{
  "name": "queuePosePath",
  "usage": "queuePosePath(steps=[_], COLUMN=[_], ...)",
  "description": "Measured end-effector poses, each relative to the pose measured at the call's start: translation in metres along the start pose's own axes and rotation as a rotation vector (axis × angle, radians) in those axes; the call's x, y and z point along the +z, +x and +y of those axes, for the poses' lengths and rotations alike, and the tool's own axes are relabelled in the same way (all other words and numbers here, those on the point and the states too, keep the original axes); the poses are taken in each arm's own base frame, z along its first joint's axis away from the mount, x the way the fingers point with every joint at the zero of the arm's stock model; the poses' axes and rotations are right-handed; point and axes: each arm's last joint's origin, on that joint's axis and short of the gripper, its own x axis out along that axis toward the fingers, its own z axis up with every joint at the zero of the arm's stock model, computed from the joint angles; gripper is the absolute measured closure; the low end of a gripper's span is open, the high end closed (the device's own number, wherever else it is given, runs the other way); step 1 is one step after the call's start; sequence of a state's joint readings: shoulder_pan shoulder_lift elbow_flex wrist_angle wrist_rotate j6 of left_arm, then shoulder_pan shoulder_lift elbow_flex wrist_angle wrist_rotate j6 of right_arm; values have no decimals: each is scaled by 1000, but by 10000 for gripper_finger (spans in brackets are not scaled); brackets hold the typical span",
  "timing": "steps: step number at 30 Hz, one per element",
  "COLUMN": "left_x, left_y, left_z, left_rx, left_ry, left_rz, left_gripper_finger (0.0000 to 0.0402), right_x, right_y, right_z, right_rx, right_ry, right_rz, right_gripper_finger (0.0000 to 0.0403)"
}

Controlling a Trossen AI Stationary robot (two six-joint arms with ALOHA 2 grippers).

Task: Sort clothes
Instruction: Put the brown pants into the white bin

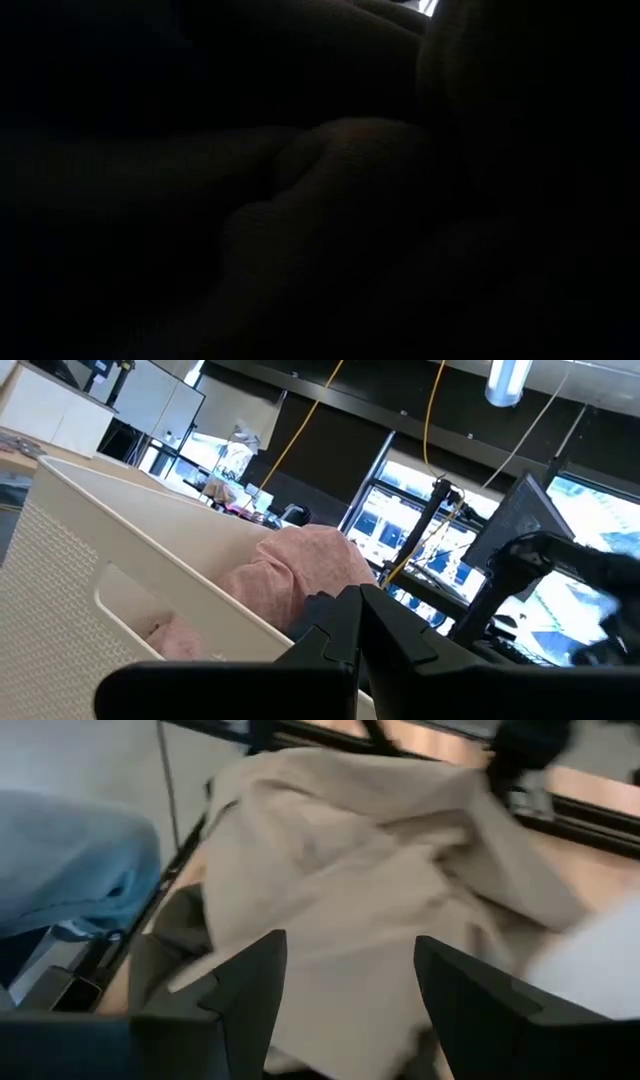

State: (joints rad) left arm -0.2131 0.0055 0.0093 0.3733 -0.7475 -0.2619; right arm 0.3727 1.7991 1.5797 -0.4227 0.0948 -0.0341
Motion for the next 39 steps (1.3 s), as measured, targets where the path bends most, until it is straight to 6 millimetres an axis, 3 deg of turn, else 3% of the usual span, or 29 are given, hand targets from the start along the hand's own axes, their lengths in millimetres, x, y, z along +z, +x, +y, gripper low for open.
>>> queuePosePath(steps=[4, 8, 11, 19, 23, 27, 31, 35, 39], left_x=[0, 0, 0, 0, 0, 0, 0, 0, 0], left_y=[0, 0, 0, 0, 0, 0, 0, 0, 0], left_z=[0, 0, 0, 0, 0, 0, 0, 0, 0], left_rx=[0, 0, 1, 0, 0, 1, 1, 1, 1], left_ry=[1, 2, 8, 7, 5, 5, 6, 9, 8], left_rz=[1, 3, 3, 1, 2, 2, 2, 3, 2], left_gripper_finger=[398, 398, 398, 398, 398, 398, 398, 398, 398], right_x=[-9, -17, -18, -14, -32, -53, -64, -64, -66], right_y=[36, 66, 80, 105, 121, 133, 140, 140, 140], right_z=[10, 6, 0, 9, 5, -7, -21, -24, -28], right_rx=[11, -49, -57, 110, 72, -77, -106, -106, -149], right_ry=[-30, -18, -3, -6, -41, -99, -88, -108, -110], right_rz=[-14, -48, -101, -307, -197, -35, 26, 31, 49], right_gripper_finger=[166, 166, 166, 166, 166, 166, 172, 232, 355])
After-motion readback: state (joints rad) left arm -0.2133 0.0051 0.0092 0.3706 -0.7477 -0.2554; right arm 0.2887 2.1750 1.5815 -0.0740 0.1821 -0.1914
